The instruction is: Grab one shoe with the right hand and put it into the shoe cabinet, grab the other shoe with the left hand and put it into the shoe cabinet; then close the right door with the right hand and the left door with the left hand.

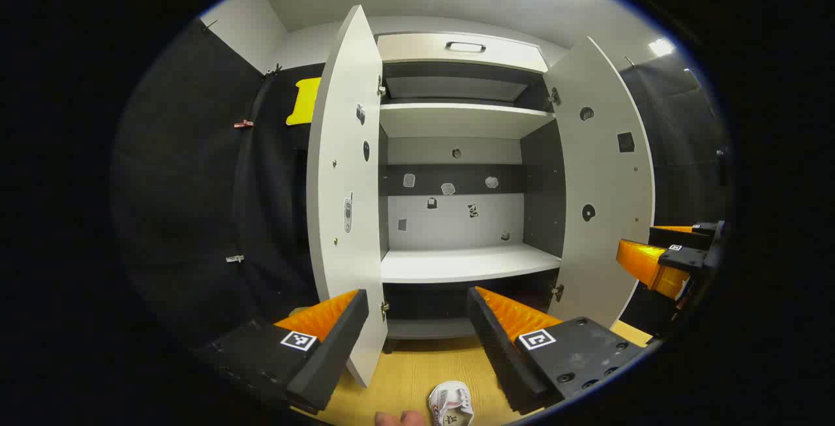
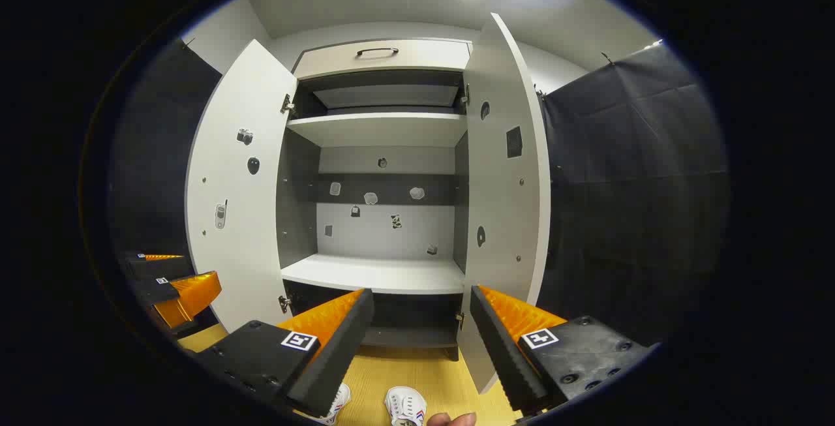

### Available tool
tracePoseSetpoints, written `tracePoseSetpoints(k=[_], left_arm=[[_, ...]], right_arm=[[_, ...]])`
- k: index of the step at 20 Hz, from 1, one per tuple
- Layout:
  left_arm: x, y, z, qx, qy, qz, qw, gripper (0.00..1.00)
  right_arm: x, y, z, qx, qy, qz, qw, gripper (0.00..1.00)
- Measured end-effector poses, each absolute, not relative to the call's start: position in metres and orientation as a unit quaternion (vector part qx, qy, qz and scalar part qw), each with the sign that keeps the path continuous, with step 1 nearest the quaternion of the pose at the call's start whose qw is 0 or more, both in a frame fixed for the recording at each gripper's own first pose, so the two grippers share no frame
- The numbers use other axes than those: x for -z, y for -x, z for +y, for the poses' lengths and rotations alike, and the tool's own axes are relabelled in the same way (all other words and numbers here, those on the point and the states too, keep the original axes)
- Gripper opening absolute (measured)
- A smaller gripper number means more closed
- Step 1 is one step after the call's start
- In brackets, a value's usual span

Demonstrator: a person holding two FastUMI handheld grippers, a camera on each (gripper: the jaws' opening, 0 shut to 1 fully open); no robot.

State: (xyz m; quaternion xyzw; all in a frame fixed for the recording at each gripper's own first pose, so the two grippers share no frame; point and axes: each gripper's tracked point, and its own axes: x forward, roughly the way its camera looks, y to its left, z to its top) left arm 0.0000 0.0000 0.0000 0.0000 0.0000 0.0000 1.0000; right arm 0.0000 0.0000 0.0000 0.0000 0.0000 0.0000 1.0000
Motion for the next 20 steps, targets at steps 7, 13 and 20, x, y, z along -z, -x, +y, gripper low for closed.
tracePoseSetpoints(k=[7, 13, 20], left_arm=[[0.0, 0.0021, -0.0005, 0.002, 0.0, -0.007, 1.0, 0.96], [0.0012, 0.0044, -0.0017, 0.0, -0.003, -0.008, 1.0, 0.96], [0.0028, 0.0073, 0.0007, -0.005, -0.006, -0.01, 1.0, 0.96]], right_arm=[[-0.0019, 0.0014, -0.0018, 0.0, 0.0, -0.002, 1.0, 0.98], [-0.0012, 0.002, -0.0016, -0.004, 0.0, -0.002, 1.0, 0.98], [0.0015, 0.0012, 0.0008, -0.01, -0.003, 0.001, 1.0, 0.98]])
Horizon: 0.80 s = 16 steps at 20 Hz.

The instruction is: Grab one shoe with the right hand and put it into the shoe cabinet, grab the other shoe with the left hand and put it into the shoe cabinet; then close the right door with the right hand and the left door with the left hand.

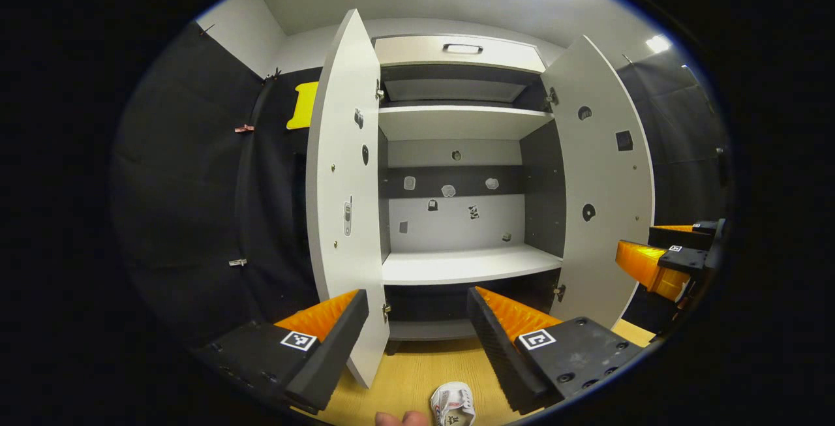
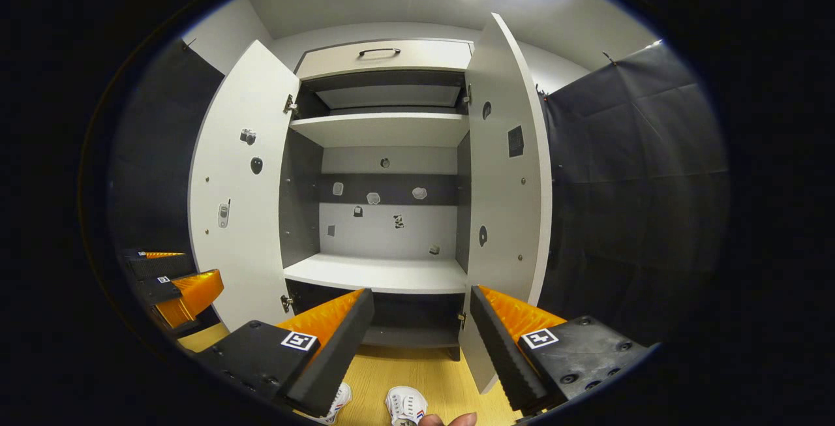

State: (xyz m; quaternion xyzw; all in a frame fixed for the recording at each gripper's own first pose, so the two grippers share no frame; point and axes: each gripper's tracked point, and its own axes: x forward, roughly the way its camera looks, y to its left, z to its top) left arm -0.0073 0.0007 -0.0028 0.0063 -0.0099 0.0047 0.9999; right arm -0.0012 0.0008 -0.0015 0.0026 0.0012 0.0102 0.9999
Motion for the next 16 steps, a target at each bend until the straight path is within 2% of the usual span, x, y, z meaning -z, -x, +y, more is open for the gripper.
tracePoseSetpoints(k=[7, 16], left_arm=[[0.004, 0.007, 0.004, -0.011, -0.01, -0.015, 1.0, 0.96], [0.026, 0.005, 0.002, -0.018, -0.014, 0.004, 1.0, 0.96]], right_arm=[[0.029, 0.006, 0.009, -0.021, -0.014, 0.036, 0.999, 0.98], [0.171, 0.044, 0.028, -0.05, -0.027, 0.198, 0.979, 0.98]])
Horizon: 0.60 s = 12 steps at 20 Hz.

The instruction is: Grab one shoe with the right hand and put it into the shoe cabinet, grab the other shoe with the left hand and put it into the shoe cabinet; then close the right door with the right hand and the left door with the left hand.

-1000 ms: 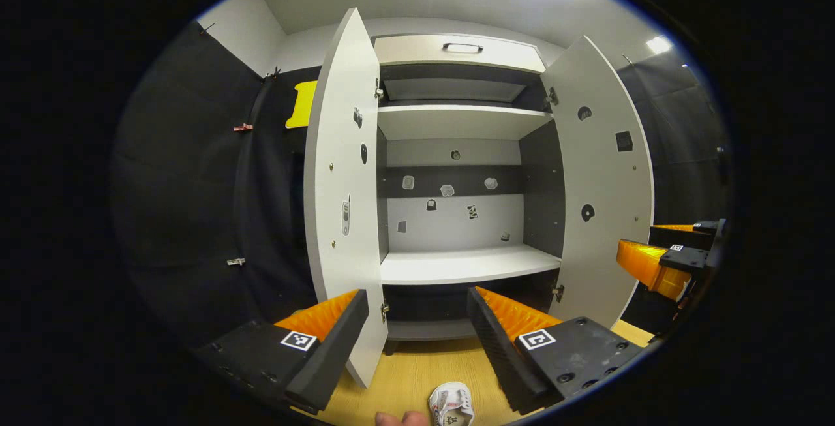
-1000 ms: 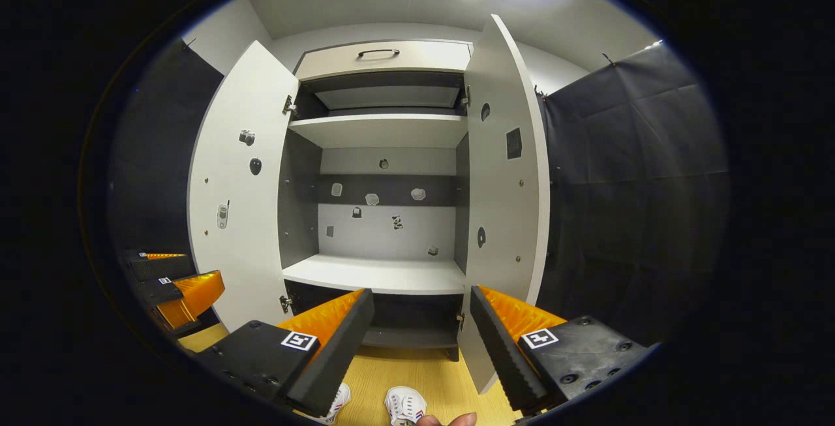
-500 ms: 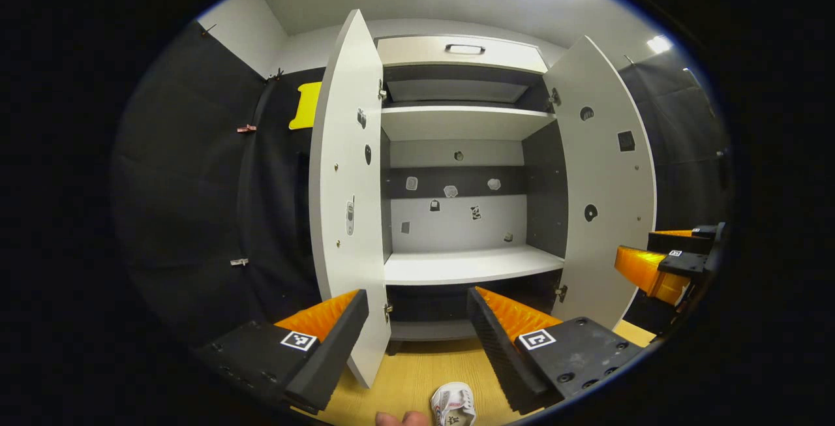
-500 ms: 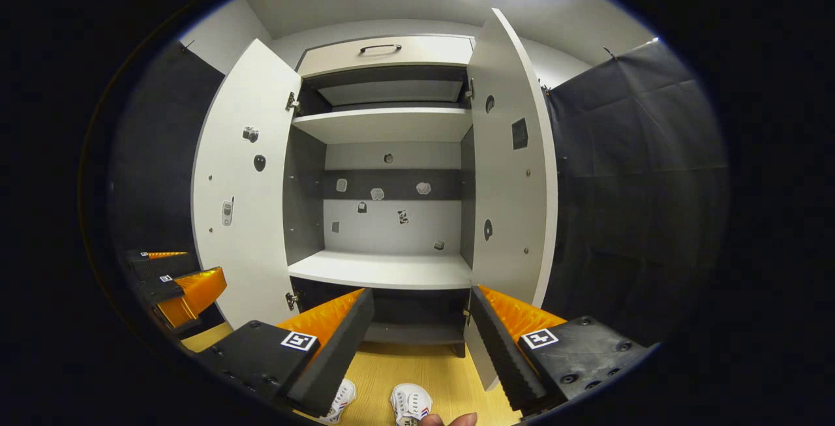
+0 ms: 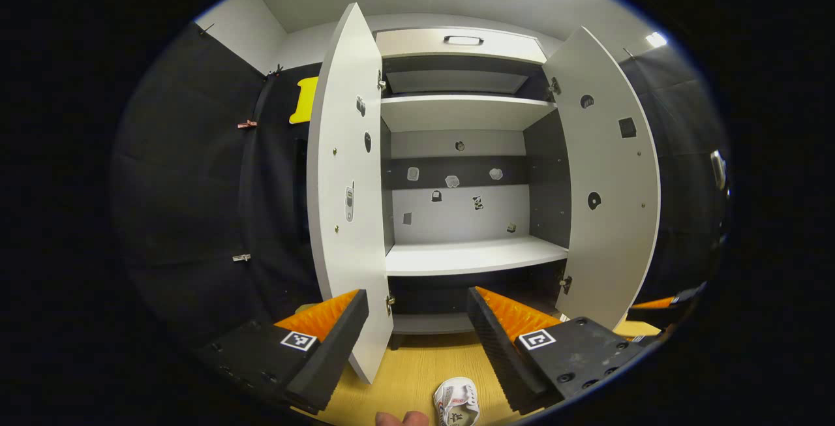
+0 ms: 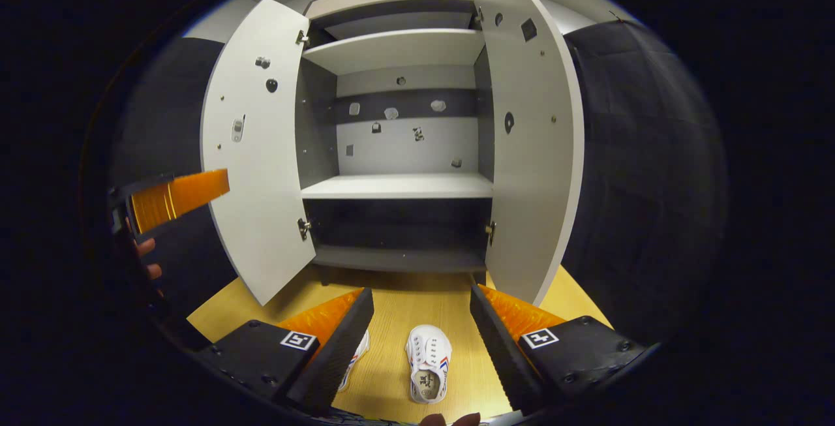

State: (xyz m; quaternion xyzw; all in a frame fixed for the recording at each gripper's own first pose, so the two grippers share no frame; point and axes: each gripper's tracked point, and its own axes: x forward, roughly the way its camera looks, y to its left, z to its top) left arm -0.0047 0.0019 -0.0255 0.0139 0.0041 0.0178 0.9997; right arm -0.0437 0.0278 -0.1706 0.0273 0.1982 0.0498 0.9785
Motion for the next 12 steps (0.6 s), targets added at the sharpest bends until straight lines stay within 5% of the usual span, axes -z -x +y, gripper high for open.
tracePoseSetpoints(k=[12], left_arm=[[0.072, 0.009, 0.018, -0.036, -0.026, 0.056, 0.997, 0.96]], right_arm=[[0.359, 0.08, 0.047, -0.062, -0.077, 0.39, 0.915, 0.95]])
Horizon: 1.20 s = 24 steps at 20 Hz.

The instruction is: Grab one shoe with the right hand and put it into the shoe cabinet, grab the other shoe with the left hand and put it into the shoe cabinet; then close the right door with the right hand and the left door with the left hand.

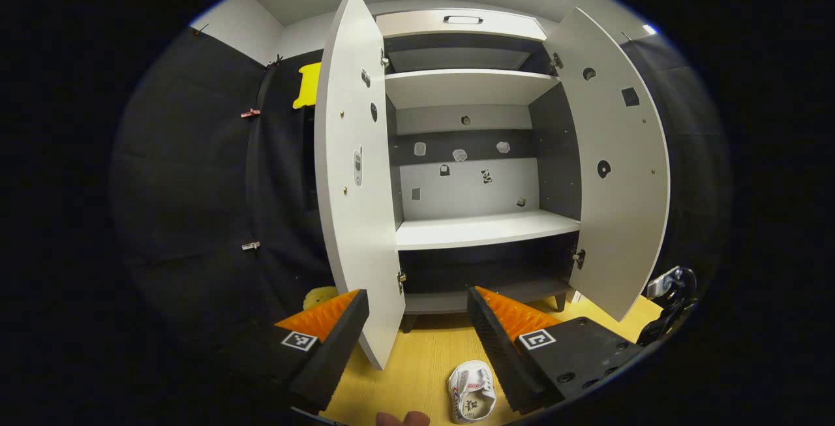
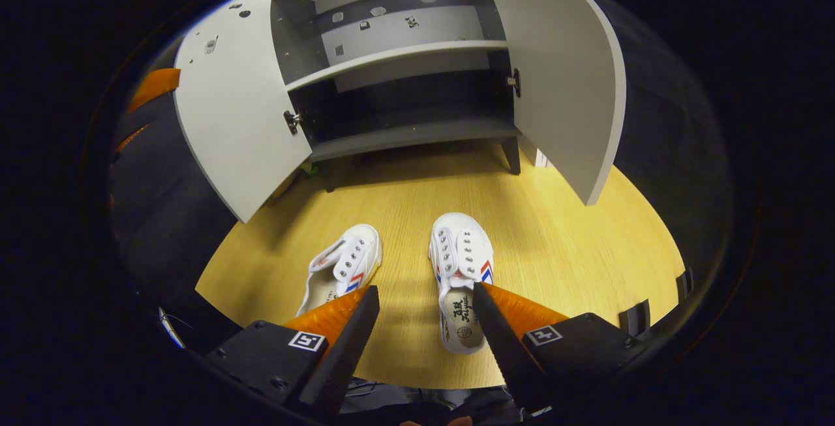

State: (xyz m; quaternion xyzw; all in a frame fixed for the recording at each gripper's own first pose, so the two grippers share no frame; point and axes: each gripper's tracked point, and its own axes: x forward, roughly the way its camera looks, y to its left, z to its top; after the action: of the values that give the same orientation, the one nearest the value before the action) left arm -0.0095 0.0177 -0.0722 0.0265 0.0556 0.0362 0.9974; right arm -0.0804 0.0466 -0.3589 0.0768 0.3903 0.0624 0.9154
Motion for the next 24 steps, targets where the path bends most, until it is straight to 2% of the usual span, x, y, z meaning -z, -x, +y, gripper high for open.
tracePoseSetpoints(k=[4, 5, 6, 7, 8, 9, 16, 17, 18, 22, 24], left_arm=[[0.082, 0.013, 0.027, -0.045, -0.037, 0.066, 0.996, 0.96], [0.083, 0.014, 0.029, -0.047, -0.039, 0.069, 0.996, 0.96], [0.084, 0.015, 0.031, -0.048, -0.04, 0.07, 0.996, 0.96], [0.086, 0.016, 0.032, -0.049, -0.04, 0.072, 0.995, 0.96], [0.089, 0.016, 0.034, -0.051, -0.041, 0.073, 0.995, 0.96], [0.09, 0.016, 0.036, -0.053, -0.043, 0.074, 0.995, 0.96], [0.099, 0.015, 0.032, -0.05, -0.06, 0.068, 0.995, 0.94], [0.101, 0.016, 0.031, -0.048, -0.063, 0.07, 0.994, 0.94], [0.106, 0.017, 0.029, -0.046, -0.066, 0.073, 0.994, 0.95], [0.122, 0.018, 0.026, -0.041, -0.074, 0.089, 0.992, 0.96], [0.125, 0.017, 0.027, -0.042, -0.075, 0.093, 0.992, 0.96]], right_arm=[[0.405, 0.076, 0.044, -0.047, -0.077, 0.416, 0.905, 0.76], [0.413, 0.073, 0.044, -0.041, -0.078, 0.415, 0.906, 0.66], [0.418, 0.067, 0.046, -0.038, -0.08, 0.409, 0.908, 0.6], [0.421, 0.061, 0.046, -0.033, -0.08, 0.404, 0.911, 0.44], [0.427, 0.057, 0.049, -0.031, -0.086, 0.4, 0.912, 0.47], [0.431, 0.052, 0.051, -0.028, -0.09, 0.397, 0.913, 0.45], [0.443, 0.02, 0.049, -0.002, -0.096, 0.342, 0.935, 0.45], [0.443, 0.014, 0.049, 0.005, -0.095, 0.33, 0.939, 0.39], [0.444, 0.008, 0.047, 0.013, -0.094, 0.32, 0.943, 0.42], [0.451, -0.019, 0.044, 0.025, -0.074, 0.293, 0.953, 0.42], [0.452, -0.024, 0.05, 0.003, -0.074, 0.291, 0.954, 0.31]])
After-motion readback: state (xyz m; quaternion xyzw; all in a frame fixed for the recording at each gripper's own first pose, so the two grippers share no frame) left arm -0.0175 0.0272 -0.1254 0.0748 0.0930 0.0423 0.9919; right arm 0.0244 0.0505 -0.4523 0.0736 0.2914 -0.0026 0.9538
